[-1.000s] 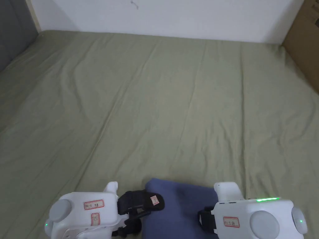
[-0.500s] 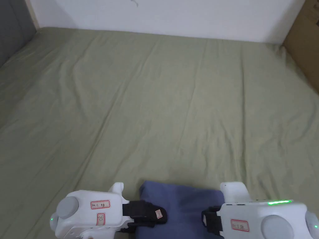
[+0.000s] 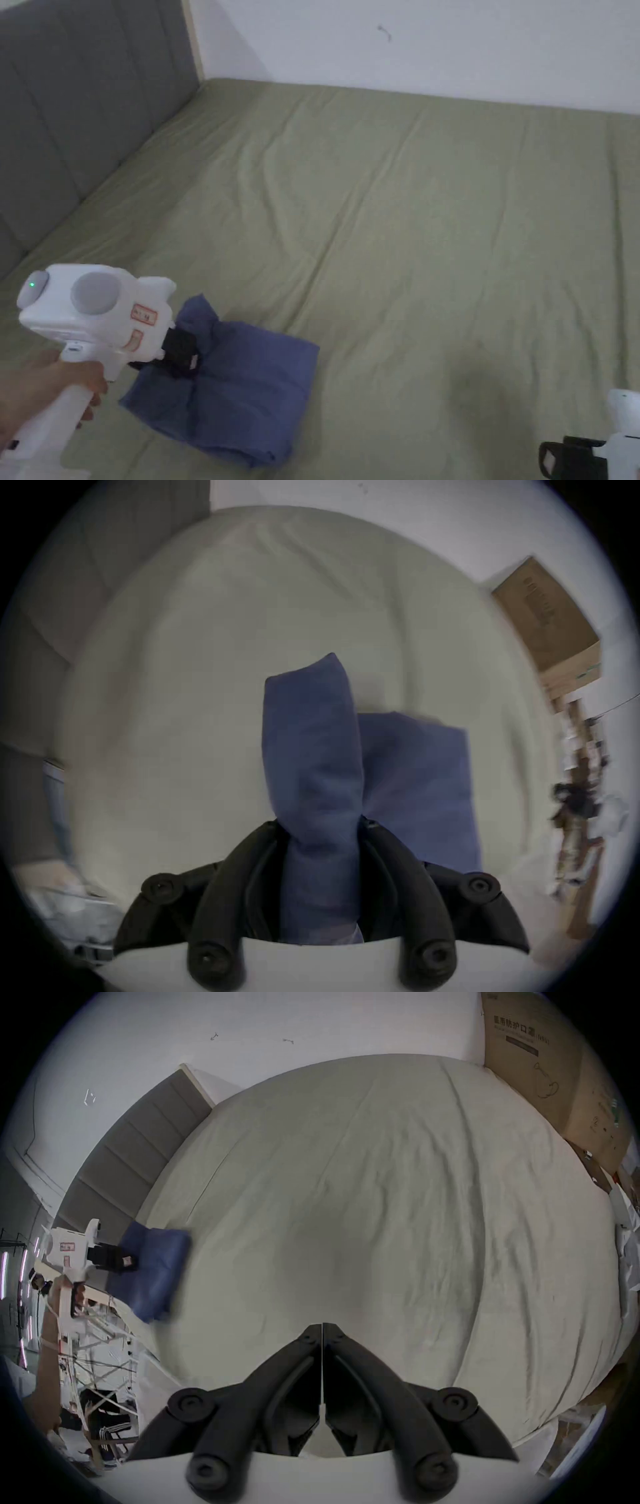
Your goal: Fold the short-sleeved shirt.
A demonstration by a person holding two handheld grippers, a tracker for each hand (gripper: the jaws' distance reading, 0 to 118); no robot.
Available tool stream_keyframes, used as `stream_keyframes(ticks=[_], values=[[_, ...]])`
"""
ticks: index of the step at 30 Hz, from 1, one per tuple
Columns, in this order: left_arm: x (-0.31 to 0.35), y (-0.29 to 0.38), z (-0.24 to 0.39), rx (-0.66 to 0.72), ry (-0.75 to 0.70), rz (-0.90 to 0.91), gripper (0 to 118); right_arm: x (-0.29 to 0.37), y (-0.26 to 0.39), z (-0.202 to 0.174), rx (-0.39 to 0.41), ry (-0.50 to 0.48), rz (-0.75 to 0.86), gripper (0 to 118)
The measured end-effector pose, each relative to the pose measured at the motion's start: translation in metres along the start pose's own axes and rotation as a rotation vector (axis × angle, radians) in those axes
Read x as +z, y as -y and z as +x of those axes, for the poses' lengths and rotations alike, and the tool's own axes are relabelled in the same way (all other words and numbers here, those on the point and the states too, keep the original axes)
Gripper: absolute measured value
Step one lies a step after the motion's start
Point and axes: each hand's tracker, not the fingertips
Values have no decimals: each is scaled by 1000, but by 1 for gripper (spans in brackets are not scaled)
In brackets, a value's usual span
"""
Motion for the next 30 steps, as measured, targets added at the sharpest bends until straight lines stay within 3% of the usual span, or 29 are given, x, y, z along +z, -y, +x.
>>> stream_keyframes(ticks=[5, 8, 9, 10, 16, 17, 18, 19, 21, 26, 30], values=[[-6, -21, -57, -173, -534, -94, 31, -11, -6, 1, -42, 22, -5, 0], [-8, -18, -85, -79, -554, -81, 77, -17, -9, 2, -58, 8, -15, 0], [-7, -17, -89, -33, -542, -77, 102, -18, -9, 1, -54, 8, -19, 0], [-10, -16, -98, -11, -559, -66, 112, -19, -9, 0, -44, 15, -25, 0], [8, -7, -88, 45, -532, 50, 112, -20, -7, -4, -35, 11, -38, 0], [14, -5, -83, 60, -495, 63, 110, -18, -5, -4, -37, 7, -34, 0], [19, -3, -77, 71, -454, 72, 95, -17, -4, -4, -38, 0, -32, 0], [25, 0, -68, 95, -393, 108, 69, -15, -2, -4, -41, -7, -29, 0], [34, 5, -47, 122, -282, 153, 5, -11, 2, -4, -49, -22, -20, 0], [50, 24, 30, 87, -77, 252, 0, 4, 12, 2, -53, -31, 2, 0], [58, 41, 98, 43, -22, 313, 0, 23, 17, 10, -62, -50, 40, 0]])
